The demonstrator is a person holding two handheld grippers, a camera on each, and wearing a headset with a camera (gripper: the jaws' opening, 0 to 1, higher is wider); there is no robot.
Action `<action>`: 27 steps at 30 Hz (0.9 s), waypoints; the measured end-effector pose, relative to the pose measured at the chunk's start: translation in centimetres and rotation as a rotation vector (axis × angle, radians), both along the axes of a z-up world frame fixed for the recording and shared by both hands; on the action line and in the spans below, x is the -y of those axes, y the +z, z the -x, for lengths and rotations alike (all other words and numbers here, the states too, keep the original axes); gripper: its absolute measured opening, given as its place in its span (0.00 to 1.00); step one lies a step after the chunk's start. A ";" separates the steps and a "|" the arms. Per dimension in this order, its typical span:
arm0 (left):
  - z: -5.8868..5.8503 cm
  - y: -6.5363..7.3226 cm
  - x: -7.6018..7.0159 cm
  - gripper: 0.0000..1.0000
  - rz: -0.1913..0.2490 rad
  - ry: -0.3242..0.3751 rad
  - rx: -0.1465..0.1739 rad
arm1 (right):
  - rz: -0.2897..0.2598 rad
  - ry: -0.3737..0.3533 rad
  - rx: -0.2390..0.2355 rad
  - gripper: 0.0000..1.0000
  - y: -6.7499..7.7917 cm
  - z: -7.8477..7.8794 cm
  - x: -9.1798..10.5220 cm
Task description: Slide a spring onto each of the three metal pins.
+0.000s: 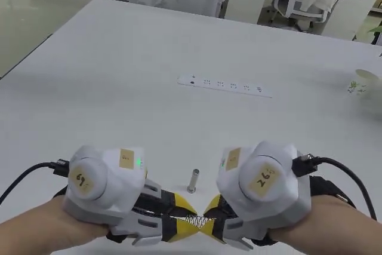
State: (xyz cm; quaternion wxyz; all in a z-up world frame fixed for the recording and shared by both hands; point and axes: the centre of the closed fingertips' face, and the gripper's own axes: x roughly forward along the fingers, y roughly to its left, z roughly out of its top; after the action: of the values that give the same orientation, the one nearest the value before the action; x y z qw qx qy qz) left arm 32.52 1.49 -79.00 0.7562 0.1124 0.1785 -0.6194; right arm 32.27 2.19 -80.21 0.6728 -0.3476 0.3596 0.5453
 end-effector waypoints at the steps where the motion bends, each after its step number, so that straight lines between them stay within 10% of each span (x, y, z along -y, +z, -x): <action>1: 0.0 0.1 0.0 0.03 0.000 -0.002 0.005 | -0.002 0.001 0.001 0.08 0.0 0.0 0.0; 27: 0.6 0.5 -0.6 0.02 0.007 -0.019 -0.015 | -0.024 0.107 0.061 0.10 0.2 0.4 -0.4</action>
State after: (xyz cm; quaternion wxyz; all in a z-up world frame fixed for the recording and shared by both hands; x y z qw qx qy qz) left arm 31.95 2.04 -78.51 0.7492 0.1071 0.1808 -0.6281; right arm 31.91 2.63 -80.01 0.6577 -0.3747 0.3131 0.5737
